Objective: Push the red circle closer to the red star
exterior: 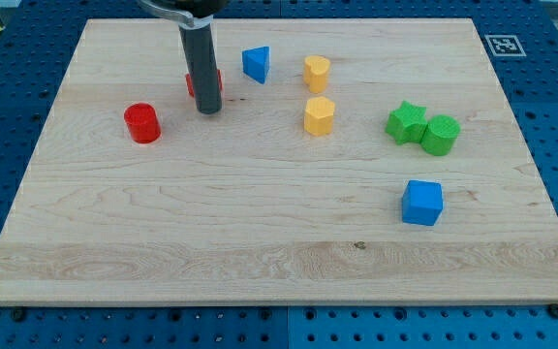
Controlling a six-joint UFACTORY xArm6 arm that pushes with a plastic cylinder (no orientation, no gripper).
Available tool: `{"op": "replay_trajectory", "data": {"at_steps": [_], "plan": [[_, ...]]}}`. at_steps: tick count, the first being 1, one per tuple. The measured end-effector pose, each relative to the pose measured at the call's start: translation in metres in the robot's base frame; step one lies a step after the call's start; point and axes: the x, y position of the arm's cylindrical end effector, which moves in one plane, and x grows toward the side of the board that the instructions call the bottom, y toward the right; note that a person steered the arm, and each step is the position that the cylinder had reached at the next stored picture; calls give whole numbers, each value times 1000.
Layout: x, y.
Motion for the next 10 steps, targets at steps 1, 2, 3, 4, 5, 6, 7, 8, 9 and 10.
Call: {"op": "replay_trajectory", "data": {"at_steps": [1,2,3,4,5,6,7,8,9,10], "plan": [[5,-11],[5,-38],[4,-68],[5,-95],[24,-122],[48,-159],[67,-185],[69,-177],[71,-144],[71,-105]]}}
